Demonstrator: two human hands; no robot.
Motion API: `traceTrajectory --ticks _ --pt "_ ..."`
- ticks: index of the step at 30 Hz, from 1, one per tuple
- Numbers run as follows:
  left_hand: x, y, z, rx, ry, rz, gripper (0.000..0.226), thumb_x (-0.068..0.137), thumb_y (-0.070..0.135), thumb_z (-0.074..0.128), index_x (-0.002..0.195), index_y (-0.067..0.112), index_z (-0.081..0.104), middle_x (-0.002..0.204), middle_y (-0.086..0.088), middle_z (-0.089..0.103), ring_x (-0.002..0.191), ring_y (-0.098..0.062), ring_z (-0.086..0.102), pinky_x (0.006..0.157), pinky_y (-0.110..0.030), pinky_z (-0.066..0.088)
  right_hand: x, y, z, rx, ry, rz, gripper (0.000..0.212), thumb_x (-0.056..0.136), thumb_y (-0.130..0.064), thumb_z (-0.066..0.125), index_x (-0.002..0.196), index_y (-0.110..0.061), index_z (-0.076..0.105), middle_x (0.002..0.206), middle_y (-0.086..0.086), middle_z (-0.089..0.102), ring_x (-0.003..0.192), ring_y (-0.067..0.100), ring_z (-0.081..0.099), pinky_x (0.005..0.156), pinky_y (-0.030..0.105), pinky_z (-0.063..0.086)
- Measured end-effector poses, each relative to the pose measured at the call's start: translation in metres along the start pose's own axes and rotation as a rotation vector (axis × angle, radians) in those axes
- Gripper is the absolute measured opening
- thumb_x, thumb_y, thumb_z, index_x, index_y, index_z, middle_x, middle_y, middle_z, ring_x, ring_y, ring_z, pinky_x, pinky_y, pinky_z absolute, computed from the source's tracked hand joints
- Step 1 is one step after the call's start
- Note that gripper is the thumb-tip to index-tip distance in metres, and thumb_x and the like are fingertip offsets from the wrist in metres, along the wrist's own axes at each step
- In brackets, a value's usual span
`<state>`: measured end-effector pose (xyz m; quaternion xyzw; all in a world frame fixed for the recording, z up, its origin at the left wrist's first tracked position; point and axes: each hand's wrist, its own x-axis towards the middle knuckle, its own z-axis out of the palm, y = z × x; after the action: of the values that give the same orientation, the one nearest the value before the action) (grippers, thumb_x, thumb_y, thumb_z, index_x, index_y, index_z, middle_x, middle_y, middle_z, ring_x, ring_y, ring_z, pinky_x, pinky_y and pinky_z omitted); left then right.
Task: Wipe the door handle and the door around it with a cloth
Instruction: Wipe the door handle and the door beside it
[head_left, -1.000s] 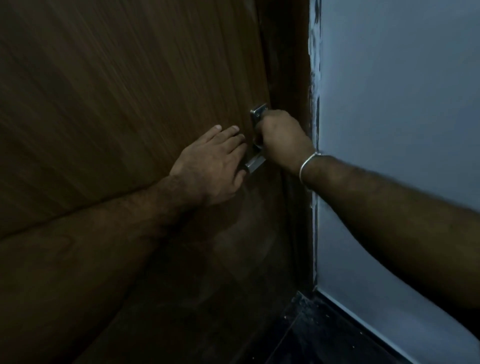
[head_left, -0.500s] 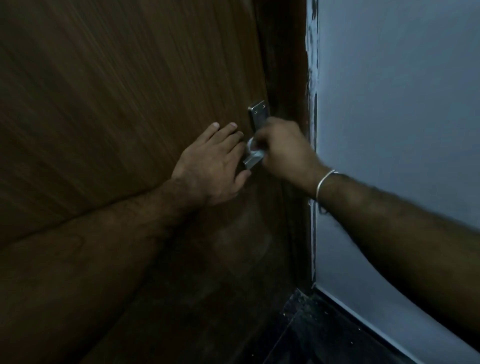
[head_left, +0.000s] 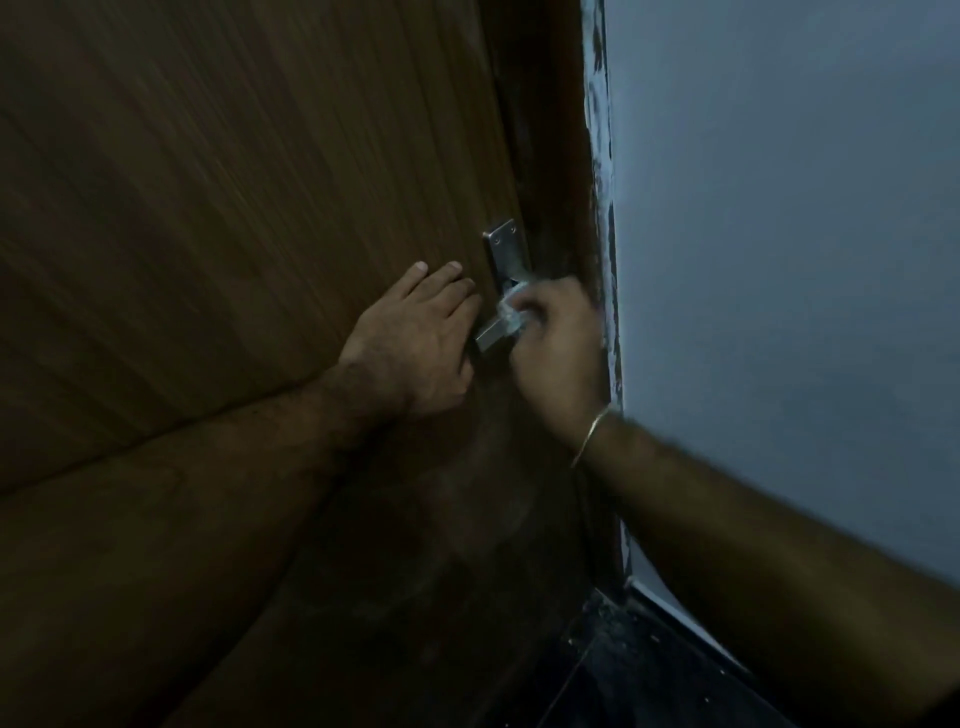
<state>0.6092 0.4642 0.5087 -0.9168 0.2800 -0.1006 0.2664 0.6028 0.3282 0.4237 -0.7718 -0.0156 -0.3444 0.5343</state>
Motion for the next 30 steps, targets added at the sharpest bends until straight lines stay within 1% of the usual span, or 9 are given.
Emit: traceTrajectory --ticks 2,6,10,12,14,16,20,25,30 --pt "-0.001 -0.001 0.001 0.007 -0.013 -0.004 0.075 0.091 0.049 0.045 0.153 0.018 0.017 0.162 -0.005 0.014 0.150 -0.020 0.001 0.119 -0.041 -0.004 -0.018 0.000 0.006 0.029 -0.090 -0.116 0.023 0.086 0.004 0.058 0.098 -0.014 0.066 0.107 -0.005 0.057 0.096 0.003 0.054 0.086 -0.001 0.039" --pt "0.001 -0.005 0.000 0.015 -0.040 0.024 0.082 0.087 0.049 0.053 0.153 0.019 0.015 0.163 -0.004 0.012 0.149 -0.019 0.000 0.114 -0.036 -0.008 0.017 0.007 -0.002 0.151 0.111 0.168 0.023 0.087 0.005 0.058 0.097 -0.013 0.068 0.112 0.005 0.060 0.095 0.005 0.057 0.075 -0.005 0.039" --pt "-0.003 -0.003 -0.001 0.046 -0.008 0.026 0.078 0.088 0.050 0.042 0.153 0.016 0.015 0.163 -0.006 0.012 0.150 -0.021 0.001 0.118 -0.038 -0.004 -0.038 0.002 0.015 0.173 -0.178 -0.011 0.022 0.087 0.004 0.060 0.097 -0.014 0.069 0.104 -0.004 0.060 0.095 0.001 0.057 0.084 0.005 0.045" --pt "-0.003 -0.003 -0.003 0.074 -0.021 0.036 0.078 0.089 0.049 0.042 0.153 0.016 0.014 0.163 -0.006 0.010 0.150 -0.020 0.000 0.119 -0.039 -0.003 -0.053 0.013 0.017 0.396 -0.130 0.265 0.022 0.086 0.003 0.063 0.095 -0.017 0.070 0.100 -0.006 0.065 0.093 0.006 0.064 0.081 0.016 0.054" --pt "-0.003 -0.005 -0.005 0.090 -0.043 0.034 0.081 0.089 0.047 0.051 0.154 0.017 0.013 0.163 -0.005 0.009 0.150 -0.020 -0.001 0.118 -0.038 -0.004 -0.033 0.026 0.018 0.741 0.073 0.689 0.025 0.086 0.004 0.064 0.097 -0.019 0.068 0.099 -0.003 0.068 0.090 0.012 0.069 0.072 0.019 0.058" --pt "-0.003 -0.007 -0.005 0.105 -0.053 0.053 0.083 0.088 0.047 0.055 0.154 0.018 0.013 0.163 -0.004 0.007 0.149 -0.019 -0.002 0.117 -0.037 -0.006 -0.006 0.029 0.027 0.990 0.150 0.850 0.025 0.086 0.007 0.063 0.105 -0.010 0.066 0.095 0.004 0.069 0.086 0.014 0.069 0.070 0.021 0.058" --pt "-0.004 -0.008 0.001 0.128 -0.035 0.049 0.083 0.088 0.049 0.053 0.153 0.018 0.013 0.163 -0.004 0.007 0.150 -0.020 -0.002 0.118 -0.039 -0.004 0.020 0.026 0.044 1.148 0.210 0.834 0.029 0.088 0.009 0.057 0.116 0.002 0.062 0.090 0.007 0.071 0.085 0.017 0.070 0.077 0.030 0.058" --pt "-0.003 -0.009 0.004 0.149 -0.028 0.059 0.083 0.089 0.051 0.050 0.154 0.018 0.010 0.164 -0.004 0.004 0.149 -0.020 -0.006 0.117 -0.039 -0.007 0.020 0.034 0.044 0.903 0.197 0.713 0.023 0.087 0.004 0.062 0.109 -0.005 0.064 0.089 0.002 0.072 0.075 0.006 0.071 0.062 0.016 0.055" --pt "-0.002 -0.006 0.006 0.177 -0.060 0.047 0.088 0.088 0.053 0.051 0.154 0.017 0.004 0.164 -0.005 -0.002 0.149 -0.022 -0.010 0.122 -0.043 -0.003 0.020 0.023 0.051 0.986 0.205 0.722 0.032 0.078 -0.014 0.079 0.106 -0.011 0.065 0.089 0.002 0.076 0.081 0.010 0.073 0.065 0.020 0.057"
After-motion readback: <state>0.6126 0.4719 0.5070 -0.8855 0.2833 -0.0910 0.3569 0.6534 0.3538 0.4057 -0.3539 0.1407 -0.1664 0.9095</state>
